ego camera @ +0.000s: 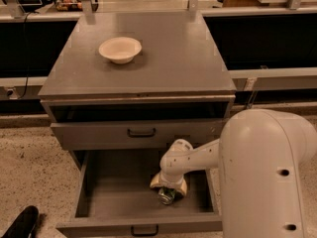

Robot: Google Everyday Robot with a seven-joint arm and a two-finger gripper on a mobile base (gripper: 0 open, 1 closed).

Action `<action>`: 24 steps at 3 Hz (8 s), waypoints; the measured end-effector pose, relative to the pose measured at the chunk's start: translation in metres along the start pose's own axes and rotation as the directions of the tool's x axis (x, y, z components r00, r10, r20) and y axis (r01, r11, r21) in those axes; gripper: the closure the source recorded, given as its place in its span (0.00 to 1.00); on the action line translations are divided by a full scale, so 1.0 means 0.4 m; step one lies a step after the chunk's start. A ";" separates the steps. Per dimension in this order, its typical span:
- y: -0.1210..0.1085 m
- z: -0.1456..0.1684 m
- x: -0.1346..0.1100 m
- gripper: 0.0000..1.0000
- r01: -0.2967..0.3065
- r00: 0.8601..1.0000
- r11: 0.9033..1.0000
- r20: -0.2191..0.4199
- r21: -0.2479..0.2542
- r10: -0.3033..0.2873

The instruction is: Pick green can from middle drawer and place on counter

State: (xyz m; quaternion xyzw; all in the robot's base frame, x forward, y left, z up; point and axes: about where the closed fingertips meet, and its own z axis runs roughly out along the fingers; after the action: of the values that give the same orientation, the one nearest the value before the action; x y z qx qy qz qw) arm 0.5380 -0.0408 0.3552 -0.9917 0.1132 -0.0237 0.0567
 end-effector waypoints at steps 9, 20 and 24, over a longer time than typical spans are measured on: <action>0.014 -0.657 0.121 1.00 0.159 0.987 0.963 -0.070 0.218 -0.147; 0.016 -1.199 0.473 0.68 0.133 0.988 0.960 -0.112 0.248 -0.108; 0.010 -1.225 0.523 0.00 0.032 0.990 0.958 -0.141 0.285 0.009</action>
Offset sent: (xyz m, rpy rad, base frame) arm 0.0133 -0.0101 0.0856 0.0772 -0.1322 0.0530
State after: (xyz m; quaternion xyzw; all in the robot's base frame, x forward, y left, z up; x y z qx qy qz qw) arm 0.7114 -0.1446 0.8480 -0.9694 0.1065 -0.1102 0.1916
